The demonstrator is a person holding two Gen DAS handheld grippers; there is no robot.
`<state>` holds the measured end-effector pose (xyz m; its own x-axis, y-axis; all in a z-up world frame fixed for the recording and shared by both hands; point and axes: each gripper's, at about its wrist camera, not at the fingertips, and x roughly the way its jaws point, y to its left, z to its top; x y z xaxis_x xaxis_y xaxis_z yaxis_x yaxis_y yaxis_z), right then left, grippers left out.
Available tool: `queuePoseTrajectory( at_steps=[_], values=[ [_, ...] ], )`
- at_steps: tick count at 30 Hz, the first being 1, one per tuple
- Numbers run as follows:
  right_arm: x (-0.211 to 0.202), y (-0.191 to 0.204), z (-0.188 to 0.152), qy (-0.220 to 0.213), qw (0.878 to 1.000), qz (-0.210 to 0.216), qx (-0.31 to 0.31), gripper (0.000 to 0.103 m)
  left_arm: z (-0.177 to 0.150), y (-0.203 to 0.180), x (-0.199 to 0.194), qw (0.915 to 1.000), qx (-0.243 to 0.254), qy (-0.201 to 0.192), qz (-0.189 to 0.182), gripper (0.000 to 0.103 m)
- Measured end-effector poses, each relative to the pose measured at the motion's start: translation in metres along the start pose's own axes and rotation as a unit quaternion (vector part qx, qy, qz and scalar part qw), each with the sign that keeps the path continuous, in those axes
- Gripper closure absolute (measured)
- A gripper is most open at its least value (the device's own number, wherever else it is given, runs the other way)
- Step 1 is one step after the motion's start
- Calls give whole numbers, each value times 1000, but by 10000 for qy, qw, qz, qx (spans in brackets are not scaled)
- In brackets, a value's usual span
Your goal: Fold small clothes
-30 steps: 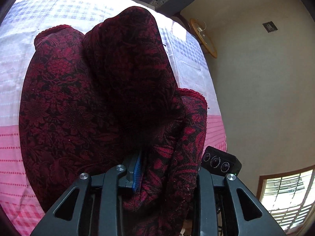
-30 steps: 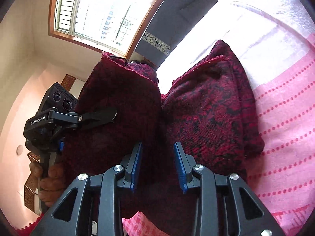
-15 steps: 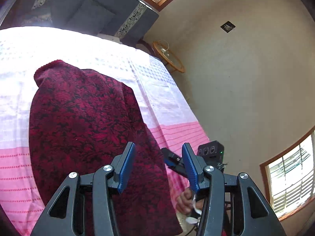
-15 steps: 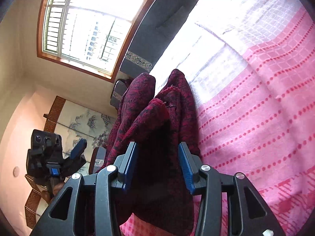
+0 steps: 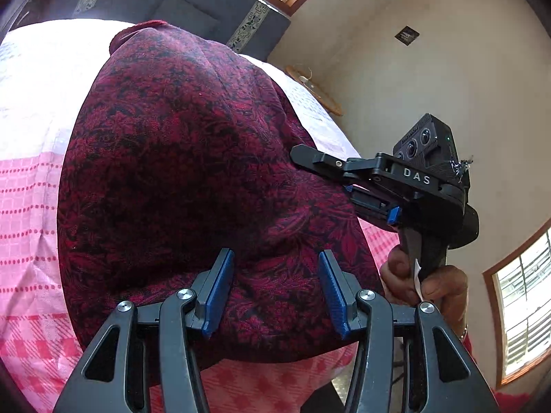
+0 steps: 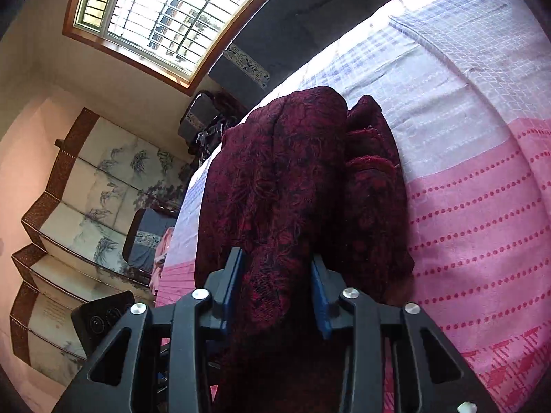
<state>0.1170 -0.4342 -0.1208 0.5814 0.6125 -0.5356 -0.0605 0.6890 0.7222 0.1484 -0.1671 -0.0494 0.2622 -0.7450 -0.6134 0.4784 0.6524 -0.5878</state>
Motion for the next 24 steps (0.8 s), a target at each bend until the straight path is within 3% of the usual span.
queuePoseTrajectory(
  at_steps=[5,8,12,16,19,24],
  values=[
    [-48,12,-9,-638,9965,-247,-478,90,-1,-6,-6,10000,89,32,-20,40],
    [-48,-12,-23,-515,9966,-564,-310,90,-5,1,0,9998,9,188,-49,40],
    [-42,-36,-37,-420,9981,-447,68,90,-9,-3,7,9998,168,116,47,40],
    [-56,-27,-34,-738,9945,-747,-52,77,-14,-3,12,9997,204,106,52,39],
    [-54,-30,-22,-743,9935,-857,77,41,-8,-6,21,9999,93,81,-15,39],
    [-36,-26,-1,-474,9959,-761,67,40,-21,3,13,9999,124,-28,17,39]
  ],
)
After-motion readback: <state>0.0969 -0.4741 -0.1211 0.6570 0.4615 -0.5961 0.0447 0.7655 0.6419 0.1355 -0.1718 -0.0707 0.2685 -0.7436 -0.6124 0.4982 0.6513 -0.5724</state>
